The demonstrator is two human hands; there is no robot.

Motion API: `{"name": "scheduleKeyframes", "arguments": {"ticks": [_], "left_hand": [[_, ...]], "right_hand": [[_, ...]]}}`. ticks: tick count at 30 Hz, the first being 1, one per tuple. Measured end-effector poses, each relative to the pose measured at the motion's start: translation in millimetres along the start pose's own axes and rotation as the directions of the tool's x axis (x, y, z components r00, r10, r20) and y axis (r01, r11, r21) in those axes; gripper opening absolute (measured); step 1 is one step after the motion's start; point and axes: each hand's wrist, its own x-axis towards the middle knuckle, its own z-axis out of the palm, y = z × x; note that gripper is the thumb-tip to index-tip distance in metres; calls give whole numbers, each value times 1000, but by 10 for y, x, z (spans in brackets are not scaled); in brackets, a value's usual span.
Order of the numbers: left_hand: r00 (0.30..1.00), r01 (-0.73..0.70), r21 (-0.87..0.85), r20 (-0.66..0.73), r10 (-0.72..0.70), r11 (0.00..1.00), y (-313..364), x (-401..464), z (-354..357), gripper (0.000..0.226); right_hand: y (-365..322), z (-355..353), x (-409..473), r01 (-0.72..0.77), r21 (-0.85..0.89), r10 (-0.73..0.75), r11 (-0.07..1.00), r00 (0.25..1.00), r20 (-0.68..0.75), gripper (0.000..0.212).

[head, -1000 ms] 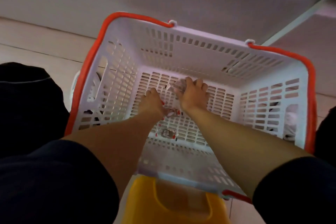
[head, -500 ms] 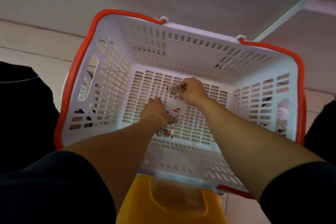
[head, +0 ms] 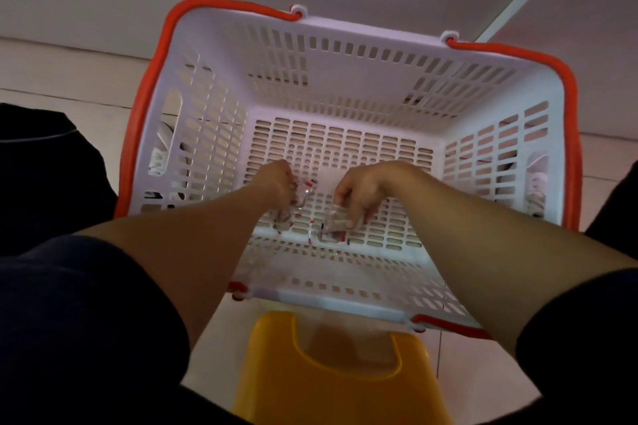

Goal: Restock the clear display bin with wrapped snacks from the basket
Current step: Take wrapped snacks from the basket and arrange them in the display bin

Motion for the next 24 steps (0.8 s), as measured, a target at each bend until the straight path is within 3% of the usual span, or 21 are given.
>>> {"name": "scheduleKeyframes", "arguments": {"ticks": [3,7,9,12,15,17,21,24], "left_hand": [[996,83,-113,48,-78,990,-100,-6,-8,45],[993,99,9,56,-99,995,-67,-130,139,75],[988,152,-17,26,-152,988,-78,-128,185,83],[980,198,-129,27,-196,972,-107,-101,173,71],[994,61,-182,97,-44,981,-72,-109,47,47],[995,12,-269,94,14,963,-9,-102,-17,43],[999,17,-371,36,-4,928,142,-19,39,45],[996,24,-329,-73,-51,944,227,20,177,67]], "right_hand": [[-103,271,104,36,-164,-56,986,992,-115,34],[-128,427,149,-13,-292,-46,956,980,-196,31],[-117,471,144,-30,-324,-37,946,979,-199,29],[-77,532,141,-39,-323,-31,946,977,-209,31],[-81,525,128,-39,-266,-9,963,984,-176,38],[-96,499,123,-43,-242,9,969,990,-139,38],[-47,493,139,-56,-275,24,960,993,-120,20],[27,421,118,-55,-217,31,975,993,-110,19]]}}
